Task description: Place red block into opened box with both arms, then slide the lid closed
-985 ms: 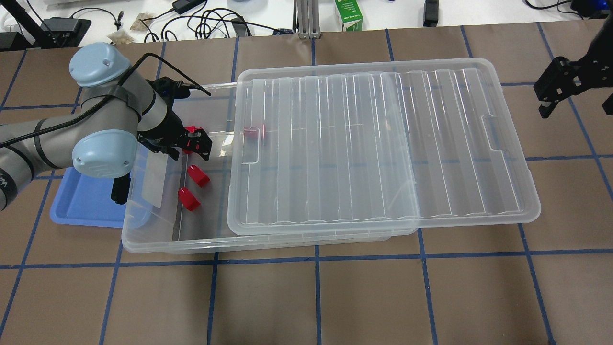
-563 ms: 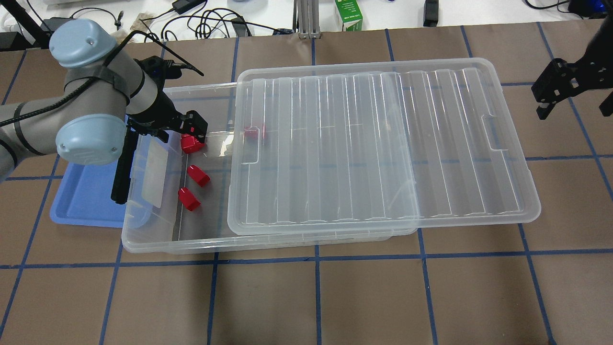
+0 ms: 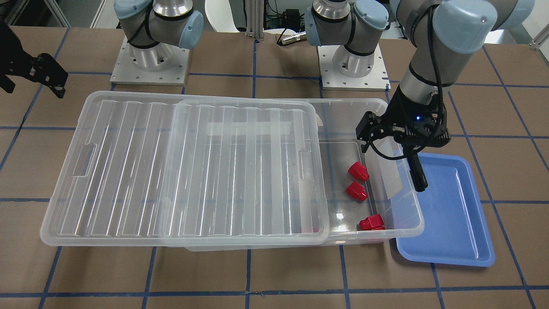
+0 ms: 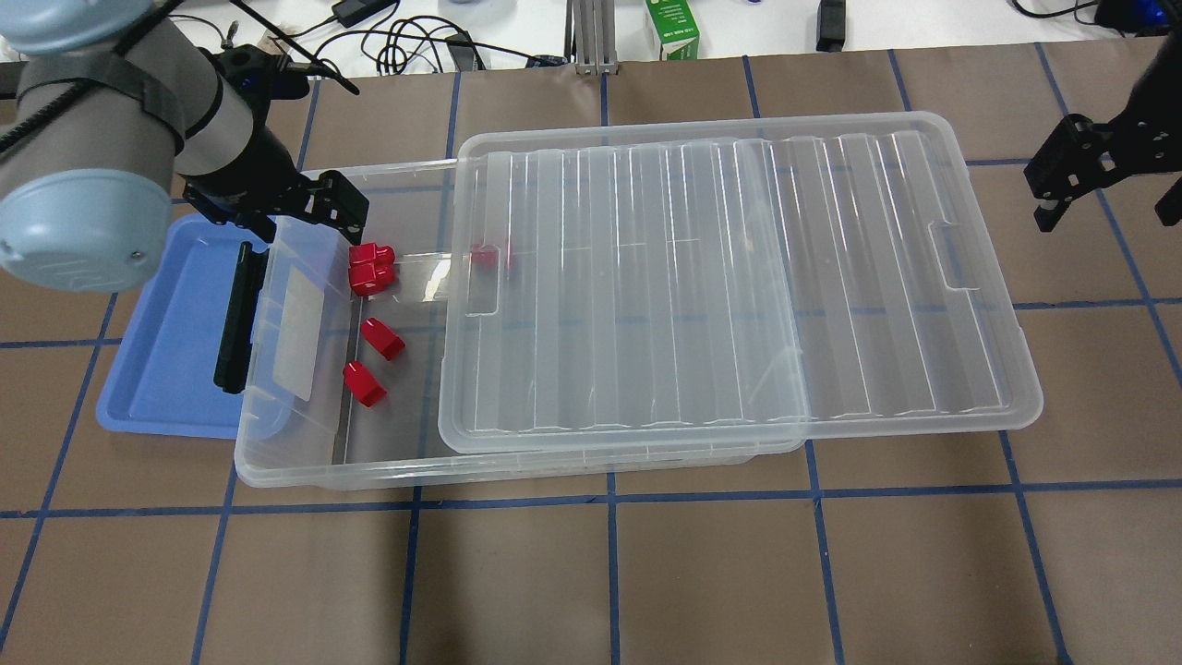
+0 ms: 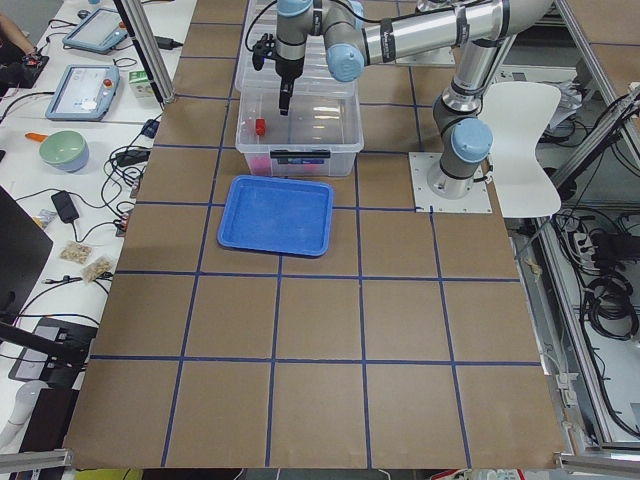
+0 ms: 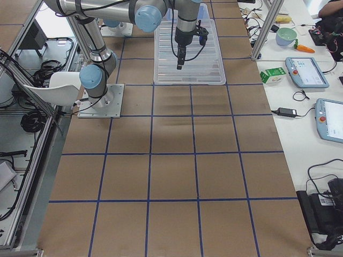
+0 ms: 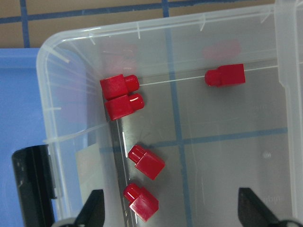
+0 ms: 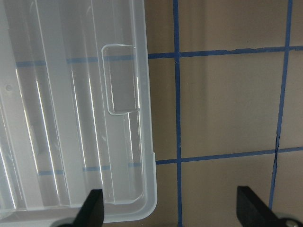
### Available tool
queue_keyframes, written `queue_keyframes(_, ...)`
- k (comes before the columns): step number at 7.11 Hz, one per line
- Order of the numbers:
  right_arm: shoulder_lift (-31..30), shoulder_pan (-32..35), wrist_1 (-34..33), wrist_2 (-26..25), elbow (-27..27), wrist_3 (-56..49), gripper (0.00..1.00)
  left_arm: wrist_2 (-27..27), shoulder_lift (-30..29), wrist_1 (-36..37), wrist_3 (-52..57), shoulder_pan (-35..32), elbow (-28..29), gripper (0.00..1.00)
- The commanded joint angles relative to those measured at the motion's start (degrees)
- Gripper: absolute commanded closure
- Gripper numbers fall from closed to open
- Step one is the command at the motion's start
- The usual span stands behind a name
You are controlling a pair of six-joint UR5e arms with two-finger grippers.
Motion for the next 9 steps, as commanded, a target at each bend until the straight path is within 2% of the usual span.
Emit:
queue_keyframes(1,0.4,-0.8,-0.2,-0.1,0.2,-4.7,0.0,1.5,0.8,-17.5,-1.9,0.4,10.8,0.0)
queue_keyframes(2,1.3,-2.0,-0.1,0.4,0.9,-4.9,0.0,0.4,-0.7,-21.5,-5.5,0.4,14.5,0.0)
queue_keyframes(4,3.6,-2.8,-1.7,0.7,1.2,-5.2,0.0,1.4,-1.0,-20.4,-7.0,-3.3,13.0,0.0)
queue_keyframes(6,7.8,-3.4,-8.6,0.8,1.3,-9.8,0.0,1.2,-0.8,-16.7,-7.1,-3.6,11.0,0.0)
queue_keyframes(9,13.4,-5.3,-12.5,1.3,1.3,-9.7,0.0,1.1,-0.9,-16.4,-7.1,-3.7,10.8,0.0)
